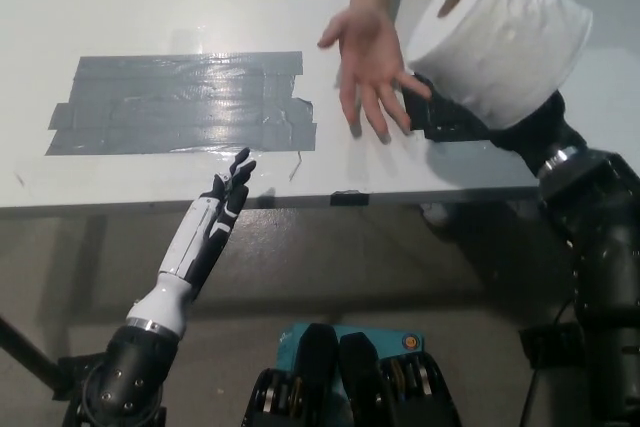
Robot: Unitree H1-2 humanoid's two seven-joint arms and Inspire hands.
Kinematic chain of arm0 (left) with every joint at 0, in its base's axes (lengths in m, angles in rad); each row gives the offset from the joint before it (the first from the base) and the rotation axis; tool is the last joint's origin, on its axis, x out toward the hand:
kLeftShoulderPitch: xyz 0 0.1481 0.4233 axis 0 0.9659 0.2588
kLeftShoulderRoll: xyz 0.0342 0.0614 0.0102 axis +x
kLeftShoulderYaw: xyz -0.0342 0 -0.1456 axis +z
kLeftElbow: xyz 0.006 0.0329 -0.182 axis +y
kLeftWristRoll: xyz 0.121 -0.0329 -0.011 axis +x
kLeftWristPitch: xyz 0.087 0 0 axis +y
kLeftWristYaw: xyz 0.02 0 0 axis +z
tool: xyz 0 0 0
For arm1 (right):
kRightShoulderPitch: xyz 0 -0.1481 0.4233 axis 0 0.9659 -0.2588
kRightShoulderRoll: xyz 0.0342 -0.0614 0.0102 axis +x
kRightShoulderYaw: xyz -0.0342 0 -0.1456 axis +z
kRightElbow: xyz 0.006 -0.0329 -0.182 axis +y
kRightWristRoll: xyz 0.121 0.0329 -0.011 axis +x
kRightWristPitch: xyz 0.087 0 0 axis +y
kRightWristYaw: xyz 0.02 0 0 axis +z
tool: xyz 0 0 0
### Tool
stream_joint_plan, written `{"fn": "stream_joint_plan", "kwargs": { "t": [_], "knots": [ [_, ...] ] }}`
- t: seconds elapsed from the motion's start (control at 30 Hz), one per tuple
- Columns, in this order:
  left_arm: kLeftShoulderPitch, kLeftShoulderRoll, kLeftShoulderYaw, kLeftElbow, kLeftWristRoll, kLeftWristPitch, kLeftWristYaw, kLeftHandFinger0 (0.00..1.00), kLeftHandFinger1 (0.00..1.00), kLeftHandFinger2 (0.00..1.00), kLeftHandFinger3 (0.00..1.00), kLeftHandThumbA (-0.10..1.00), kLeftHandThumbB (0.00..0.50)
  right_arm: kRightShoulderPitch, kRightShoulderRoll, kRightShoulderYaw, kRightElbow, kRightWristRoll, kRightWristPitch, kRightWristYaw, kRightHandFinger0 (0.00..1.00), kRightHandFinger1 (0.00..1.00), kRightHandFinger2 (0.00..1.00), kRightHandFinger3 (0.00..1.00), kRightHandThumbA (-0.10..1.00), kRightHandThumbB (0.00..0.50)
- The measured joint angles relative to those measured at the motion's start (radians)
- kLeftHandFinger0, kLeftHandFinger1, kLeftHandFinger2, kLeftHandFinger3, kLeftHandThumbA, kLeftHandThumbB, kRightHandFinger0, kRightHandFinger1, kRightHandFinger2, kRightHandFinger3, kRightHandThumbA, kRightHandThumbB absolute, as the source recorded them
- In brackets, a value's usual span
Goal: A toilet paper roll is kept on the black spot on the desk infront of the robot and the robot inserts its right thumb into the hole in the centre to grab the roll. Then it passes the roll to a person.
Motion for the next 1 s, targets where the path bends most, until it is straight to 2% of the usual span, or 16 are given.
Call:
{"fn": "stream_joint_plan", "kwargs": {
  "t": [0.17,0.23,0.33,0.4,0.47,0.5,0.57,0.6,0.67,0.73,0.83,0.87,0.93,1.0],
  "knots": [
    [-0.007,0.000,0.000,-0.002,0.000,0.000,0.000,1.00,1.00,1.00,1.00,1.00,0.085,-0.060,-0.007,0.026,0.000,0.046,0.004,-0.044,0.00,0.40,0.79,0.98,-0.10,0.086],
    [-0.011,0.000,0.000,-0.003,0.000,0.000,0.000,1.00,1.00,1.00,1.00,1.00,0.068,-0.087,-0.012,0.033,0.004,0.032,0.004,-0.058,0.00,0.43,0.82,0.98,-0.10,0.115],
    [-0.011,0.001,0.000,-0.004,-0.001,0.000,-0.001,1.00,1.00,1.00,1.00,1.00,0.056,-0.122,-0.030,0.058,0.037,-0.026,0.003,-0.068,0.00,0.52,0.93,1.00,-0.10,0.133],
    [-0.011,0.001,0.000,-0.004,0.000,0.000,0.000,1.00,1.00,1.00,1.00,1.00,0.056,-0.140,-0.046,0.084,0.071,-0.075,-0.001,-0.078,0.00,0.51,0.92,1.00,-0.10,0.148],
    [-0.011,0.000,0.000,-0.003,0.000,0.000,0.000,1.00,1.00,1.00,1.00,1.00,0.059,-0.153,-0.059,0.112,0.105,-0.119,-0.002,-0.090,0.00,0.50,0.91,1.00,-0.10,0.140],
    [-0.011,0.000,-0.001,-0.003,0.000,0.000,0.000,1.00,1.00,1.00,1.00,1.00,0.058,-0.159,-0.067,0.127,0.124,-0.143,-0.003,-0.098,0.00,0.52,0.92,1.00,-0.10,0.163],
    [-0.011,0.000,-0.001,-0.003,0.000,0.000,0.000,1.00,1.00,1.00,1.00,1.00,0.058,-0.164,-0.077,0.151,0.148,-0.177,-0.004,-0.108,0.00,0.53,0.95,1.00,-0.10,0.150],
    [-0.011,0.000,-0.001,-0.003,0.000,0.000,0.000,1.00,1.00,1.00,1.00,1.00,0.058,-0.168,-0.084,0.175,0.174,-0.209,-0.007,-0.118,0.00,0.55,0.95,1.00,-0.10,0.163],
    [-0.011,0.000,-0.001,-0.003,0.000,0.000,0.000,1.00,1.00,1.00,1.00,1.00,0.070,-0.177,-0.092,0.205,0.212,-0.248,-0.013,-0.127,0.03,0.56,0.93,0.93,-0.10,0.164],
    [-0.011,0.000,-0.001,-0.003,0.000,0.000,0.000,1.00,1.00,1.00,1.00,1.00,0.072,-0.188,-0.104,0.251,0.259,-0.297,-0.018,-0.139,0.05,0.58,0.94,0.91,-0.10,0.163],
    [-0.010,0.000,-0.001,-0.003,0.000,0.000,0.000,1.00,1.00,1.00,1.00,1.00,0.070,-0.202,-0.117,0.312,0.311,-0.359,-0.021,-0.150,0.12,0.64,0.93,0.87,-0.10,0.193],
    [-0.010,0.000,-0.001,-0.003,0.000,0.000,0.000,1.00,1.00,1.00,1.00,1.00,0.068,-0.206,-0.120,0.334,0.331,-0.382,-0.023,-0.154,0.13,0.65,0.94,0.88,-0.10,0.187],
    [-0.010,0.000,-0.001,-0.003,0.000,0.000,0.000,1.00,1.00,1.00,1.00,1.00,0.074,-0.221,-0.126,0.376,0.375,-0.425,-0.029,-0.161,0.16,0.62,0.92,0.81,-0.10,0.195],
    [-0.010,0.000,-0.001,-0.003,0.000,0.000,0.000,1.00,1.00,1.00,1.00,1.00,0.073,-0.238,-0.127,0.412,0.422,-0.467,-0.042,-0.167,0.17,0.59,0.91,0.77,-0.10,0.179]
  ]
}}
